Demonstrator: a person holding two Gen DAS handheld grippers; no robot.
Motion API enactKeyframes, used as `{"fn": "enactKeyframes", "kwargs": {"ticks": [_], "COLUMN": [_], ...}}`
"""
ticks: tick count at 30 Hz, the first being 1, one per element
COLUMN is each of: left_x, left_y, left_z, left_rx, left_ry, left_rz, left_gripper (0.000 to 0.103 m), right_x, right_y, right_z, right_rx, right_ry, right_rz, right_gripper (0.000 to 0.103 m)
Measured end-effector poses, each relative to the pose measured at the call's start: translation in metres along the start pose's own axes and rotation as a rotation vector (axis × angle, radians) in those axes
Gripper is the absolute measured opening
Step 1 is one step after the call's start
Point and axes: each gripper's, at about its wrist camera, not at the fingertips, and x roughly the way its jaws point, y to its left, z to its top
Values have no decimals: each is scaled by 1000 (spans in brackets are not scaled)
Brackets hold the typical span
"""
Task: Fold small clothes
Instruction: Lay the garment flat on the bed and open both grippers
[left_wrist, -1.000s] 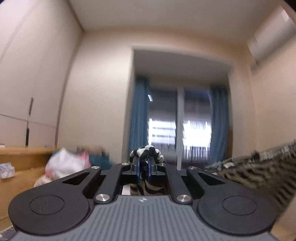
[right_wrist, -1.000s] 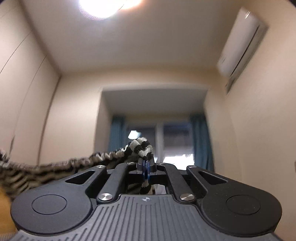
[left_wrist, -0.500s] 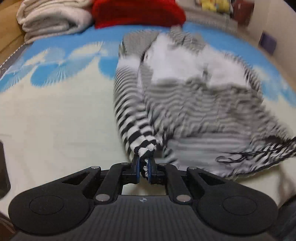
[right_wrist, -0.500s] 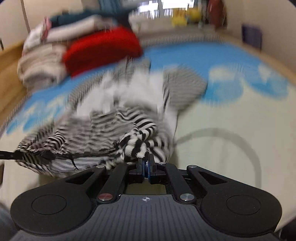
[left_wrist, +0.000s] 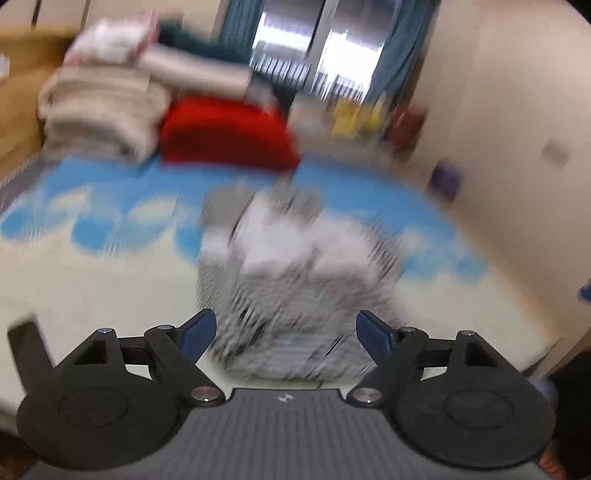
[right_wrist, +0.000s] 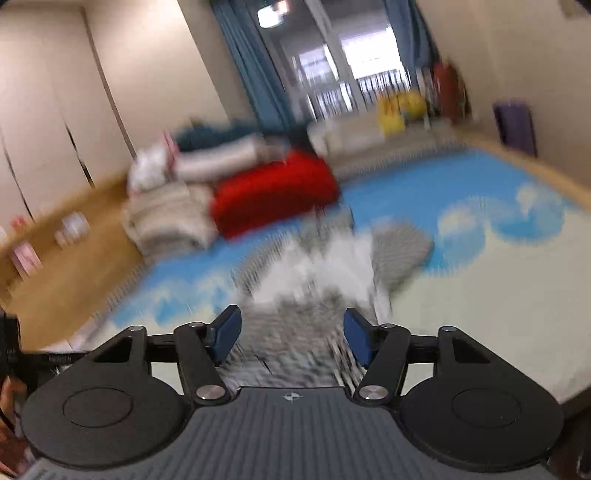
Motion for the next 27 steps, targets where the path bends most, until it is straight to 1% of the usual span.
{"fn": "enactKeyframes", "kwargs": {"ticks": [2, 3, 4, 5, 6, 8, 11, 14, 17, 19, 23, 24, 26, 27], "left_x": [-52, -80, -104, -129, -153, -199, -245, -288, -327, -347, -369, -375, -391, -401], "left_y": [-16, -25, -36, -47, -57, -81, -115, -145, -169, -177, -187, -191, -200, -206], "left_z": [33, 48, 64, 78, 90, 113, 141, 160, 175, 187, 224, 234, 248, 254], "left_rx": [25, 45, 63, 81, 98, 141, 196, 226, 239, 210, 124, 107, 86, 85], "left_ry": [-109, -173, -234, -289, -347, -449, -532, -618, -735, -785, -795, -800, -845, -869], "left_rz": [-31, -43, -55, -70, -82, -80, -88, -75, -46, -41, -31, -28, -17, -19], "left_gripper": [87, 89, 98, 103, 103, 103, 103, 103, 103, 103, 103, 103, 103, 103], "right_x": [-36, -56, -73, -92, -108, -138, -183, -222, -257, -274, -300, -310, -329, -338], "right_y": [23, 36, 50, 68, 82, 111, 146, 176, 203, 219, 236, 239, 245, 247], "right_z": [31, 47, 59, 74, 85, 105, 138, 168, 192, 204, 237, 245, 262, 268], "right_rx": [12, 11, 2, -24, -48, -72, -74, -97, -150, -191, -202, -196, -178, -172], "right_ry": [-76, -128, -174, -236, -293, -409, -556, -668, -765, -827, -890, -920, -986, -1010], "right_rz": [25, 31, 28, 24, 17, -5, 7, -11, -33, -63, -131, -155, -190, -194], "right_gripper": [65, 67, 70, 73, 76, 78, 81, 82, 88, 90, 90, 90, 91, 92]}}
